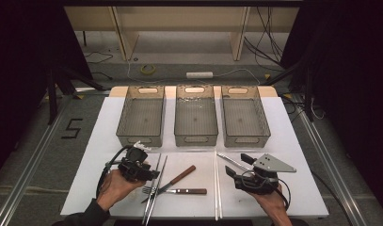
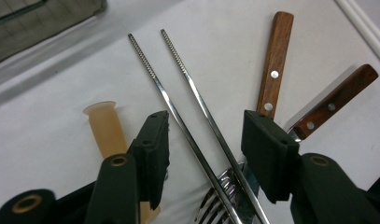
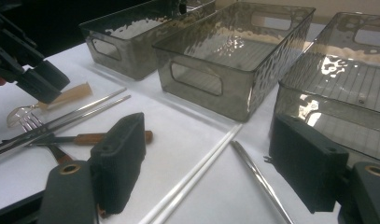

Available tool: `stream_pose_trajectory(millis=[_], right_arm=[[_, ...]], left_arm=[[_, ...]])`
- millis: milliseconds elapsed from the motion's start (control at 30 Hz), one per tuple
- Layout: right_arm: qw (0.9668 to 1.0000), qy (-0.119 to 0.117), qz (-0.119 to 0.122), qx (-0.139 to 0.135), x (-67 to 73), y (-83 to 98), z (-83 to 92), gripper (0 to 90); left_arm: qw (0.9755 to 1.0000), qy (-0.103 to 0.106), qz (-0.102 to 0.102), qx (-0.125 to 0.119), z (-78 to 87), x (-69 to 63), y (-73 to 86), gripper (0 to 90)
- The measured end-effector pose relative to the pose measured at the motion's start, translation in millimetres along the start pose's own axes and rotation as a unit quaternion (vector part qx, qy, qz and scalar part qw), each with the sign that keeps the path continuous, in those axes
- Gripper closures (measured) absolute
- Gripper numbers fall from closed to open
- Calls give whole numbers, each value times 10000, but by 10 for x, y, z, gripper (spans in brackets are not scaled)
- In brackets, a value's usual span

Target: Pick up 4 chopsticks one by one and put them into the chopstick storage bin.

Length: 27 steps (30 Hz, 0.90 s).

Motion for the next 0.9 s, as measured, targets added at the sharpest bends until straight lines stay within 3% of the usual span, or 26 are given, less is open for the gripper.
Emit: stream_pose_trajectory(millis=[467, 900], right_arm=[[10000, -28, 24, 21, 8, -2, -15, 284], [10000, -23, 60, 64, 17, 0, -20, 288]], left_arm=[[9985, -40, -121, 537, -175, -17, -43, 658], [9970, -99, 15, 768, -281, 7, -20, 748]])
Point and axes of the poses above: each handheld gripper's, and its own axes: z roughly backward along the jaws, y roughly out of its underside, x roughly to its left, the point moved 1 cm from there along -z, roughly forward along the jaws, and after that the axes turned 5 degrees about -y, right-handed, at the moved point
